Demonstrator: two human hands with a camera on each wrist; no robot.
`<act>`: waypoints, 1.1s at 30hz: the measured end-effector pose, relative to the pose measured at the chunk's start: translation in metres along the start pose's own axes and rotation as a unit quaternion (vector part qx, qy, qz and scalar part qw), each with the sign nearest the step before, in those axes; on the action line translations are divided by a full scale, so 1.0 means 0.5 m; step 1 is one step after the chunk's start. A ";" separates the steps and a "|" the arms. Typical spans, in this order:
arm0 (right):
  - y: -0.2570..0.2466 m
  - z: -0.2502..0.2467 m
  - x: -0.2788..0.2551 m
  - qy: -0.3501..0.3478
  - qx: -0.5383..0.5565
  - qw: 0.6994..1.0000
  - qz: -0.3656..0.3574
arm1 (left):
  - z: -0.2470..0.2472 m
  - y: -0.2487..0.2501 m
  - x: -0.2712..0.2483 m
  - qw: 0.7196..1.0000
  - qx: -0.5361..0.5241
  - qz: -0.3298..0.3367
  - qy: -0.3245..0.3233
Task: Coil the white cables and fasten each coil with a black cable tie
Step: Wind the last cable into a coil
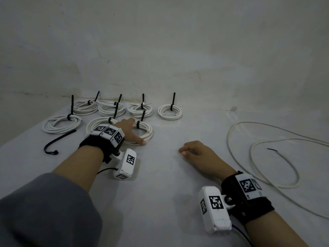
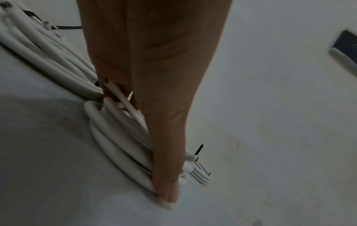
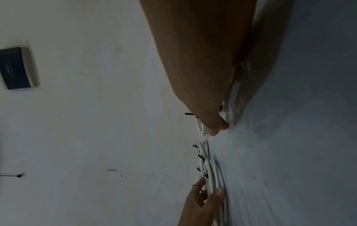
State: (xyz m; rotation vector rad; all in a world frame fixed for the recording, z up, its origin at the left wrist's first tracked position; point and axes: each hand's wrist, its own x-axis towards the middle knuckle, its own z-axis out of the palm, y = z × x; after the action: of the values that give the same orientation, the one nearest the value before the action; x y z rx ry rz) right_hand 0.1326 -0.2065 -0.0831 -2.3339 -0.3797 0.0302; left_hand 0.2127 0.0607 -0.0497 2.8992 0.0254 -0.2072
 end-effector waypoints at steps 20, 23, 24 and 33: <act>-0.017 -0.165 -0.072 0.205 0.038 0.977 0.050 | -0.018 0.094 -0.035 0.989 -0.077 0.119 0.046; 0.021 -0.245 -0.116 0.189 -0.049 0.974 0.117 | -0.022 0.165 -0.063 0.965 -0.129 0.216 0.080; 0.030 -0.267 -0.132 0.174 -0.072 0.972 0.139 | -0.021 0.191 -0.075 0.957 -0.141 0.241 0.083; 0.100 -0.296 -0.255 -0.110 -0.252 0.922 0.271 | 0.033 0.382 -0.146 0.919 -0.166 0.356 -0.002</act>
State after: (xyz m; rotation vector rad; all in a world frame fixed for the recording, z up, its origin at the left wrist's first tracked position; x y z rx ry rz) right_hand 0.0439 -0.3777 -0.0238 -2.8896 0.1949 0.5216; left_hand 0.1443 -0.1288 -0.0113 2.3760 -0.8857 -0.0644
